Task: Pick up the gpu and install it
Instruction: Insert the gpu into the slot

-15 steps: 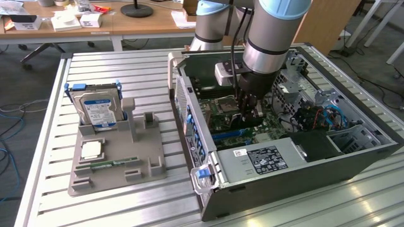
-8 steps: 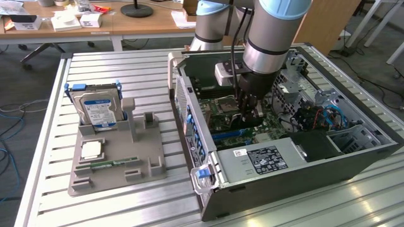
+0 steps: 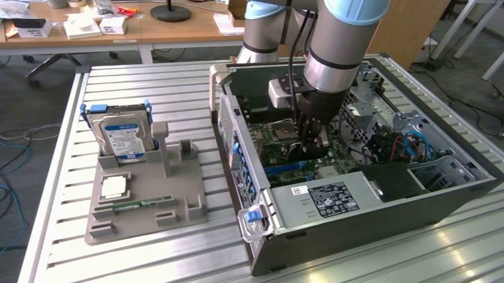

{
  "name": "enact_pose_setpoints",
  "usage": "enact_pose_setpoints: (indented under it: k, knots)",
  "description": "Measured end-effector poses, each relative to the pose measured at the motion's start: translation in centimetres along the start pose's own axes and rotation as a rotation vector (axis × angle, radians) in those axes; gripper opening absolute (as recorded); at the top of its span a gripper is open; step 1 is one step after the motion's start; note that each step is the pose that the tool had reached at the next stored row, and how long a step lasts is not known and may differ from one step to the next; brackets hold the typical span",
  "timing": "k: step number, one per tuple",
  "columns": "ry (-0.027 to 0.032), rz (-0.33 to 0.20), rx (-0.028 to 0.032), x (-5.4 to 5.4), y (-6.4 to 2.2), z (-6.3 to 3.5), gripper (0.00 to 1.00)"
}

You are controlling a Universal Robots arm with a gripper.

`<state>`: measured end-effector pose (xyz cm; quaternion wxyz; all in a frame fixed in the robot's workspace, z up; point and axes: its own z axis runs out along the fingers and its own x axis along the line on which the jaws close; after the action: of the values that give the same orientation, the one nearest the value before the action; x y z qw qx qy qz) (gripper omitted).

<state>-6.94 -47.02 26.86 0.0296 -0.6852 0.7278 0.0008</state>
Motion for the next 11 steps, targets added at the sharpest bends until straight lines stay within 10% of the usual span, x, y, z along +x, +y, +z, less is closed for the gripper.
enact_pose_setpoints:
  k: [11]
  knots:
    - [-0.0001,0.0,0.0,0.16,0.12,-0.01,0.26]
